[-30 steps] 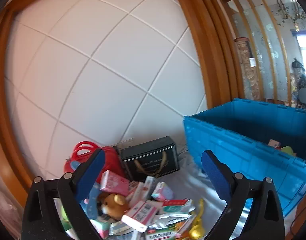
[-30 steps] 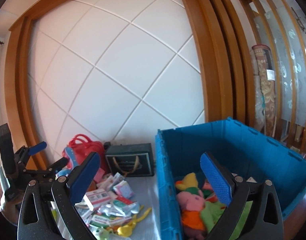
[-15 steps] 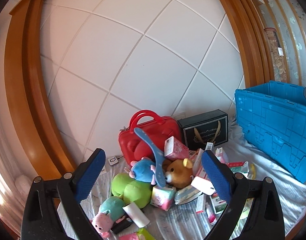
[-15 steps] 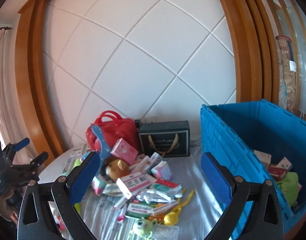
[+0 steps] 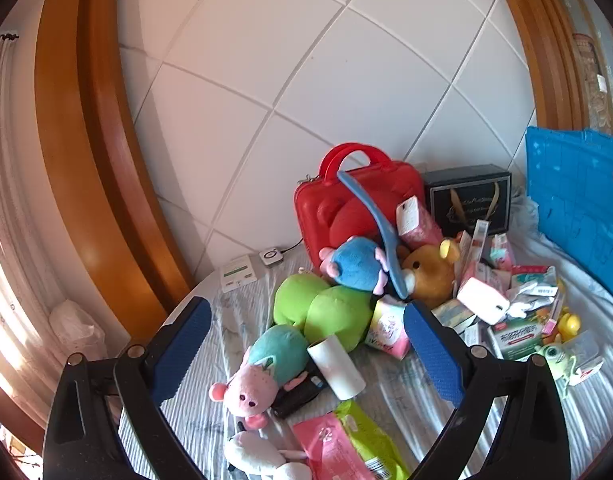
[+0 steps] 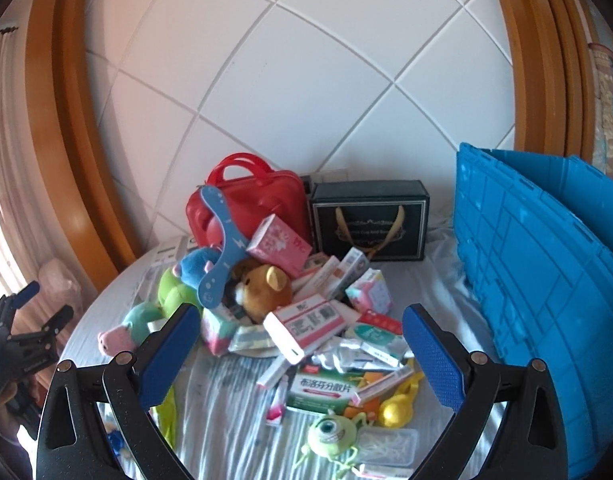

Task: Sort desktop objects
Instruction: 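Move both tools back over the pile on the table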

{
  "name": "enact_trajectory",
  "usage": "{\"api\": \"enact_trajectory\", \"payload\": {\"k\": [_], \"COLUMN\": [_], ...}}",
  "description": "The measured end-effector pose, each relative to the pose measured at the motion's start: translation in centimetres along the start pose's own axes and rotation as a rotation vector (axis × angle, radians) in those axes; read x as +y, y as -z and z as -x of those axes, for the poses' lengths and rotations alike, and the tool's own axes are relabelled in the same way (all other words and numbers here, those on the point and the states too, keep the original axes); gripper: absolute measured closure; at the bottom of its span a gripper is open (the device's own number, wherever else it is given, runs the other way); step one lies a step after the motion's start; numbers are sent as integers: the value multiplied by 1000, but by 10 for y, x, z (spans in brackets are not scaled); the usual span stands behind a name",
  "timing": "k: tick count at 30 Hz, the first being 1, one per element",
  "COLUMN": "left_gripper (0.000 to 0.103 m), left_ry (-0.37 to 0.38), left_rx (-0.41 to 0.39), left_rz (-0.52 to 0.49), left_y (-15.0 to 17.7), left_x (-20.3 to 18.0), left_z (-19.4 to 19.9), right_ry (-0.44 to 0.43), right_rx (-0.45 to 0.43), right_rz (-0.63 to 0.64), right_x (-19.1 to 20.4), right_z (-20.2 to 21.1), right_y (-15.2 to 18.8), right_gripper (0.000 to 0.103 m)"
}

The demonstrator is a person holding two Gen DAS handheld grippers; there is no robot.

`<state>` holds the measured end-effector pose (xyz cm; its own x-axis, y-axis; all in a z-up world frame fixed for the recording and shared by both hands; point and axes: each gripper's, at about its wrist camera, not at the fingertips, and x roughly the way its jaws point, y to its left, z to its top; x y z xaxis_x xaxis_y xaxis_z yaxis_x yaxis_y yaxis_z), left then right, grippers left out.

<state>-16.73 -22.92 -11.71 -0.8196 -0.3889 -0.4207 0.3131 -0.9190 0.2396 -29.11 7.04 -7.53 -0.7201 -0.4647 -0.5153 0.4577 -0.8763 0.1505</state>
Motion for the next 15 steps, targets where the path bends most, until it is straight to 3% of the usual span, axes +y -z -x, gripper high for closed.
{"api": "enact_trajectory", "payload": {"k": [6,15], "left_gripper": [5,5], "left_ry": [20,11], "left_rx": [135,279], "left_rz": [115,148], "left_y": [44,81], "left_x": [1,-13], "left_z": [-43,-136], "right_ry": [-21,-15], "right_rx": [69,144], "right_rz": [33,19], "right_x": [4,-4], "right_z": [-42,-97], "right_y": [1,-6], "right_gripper": [1,1]}}
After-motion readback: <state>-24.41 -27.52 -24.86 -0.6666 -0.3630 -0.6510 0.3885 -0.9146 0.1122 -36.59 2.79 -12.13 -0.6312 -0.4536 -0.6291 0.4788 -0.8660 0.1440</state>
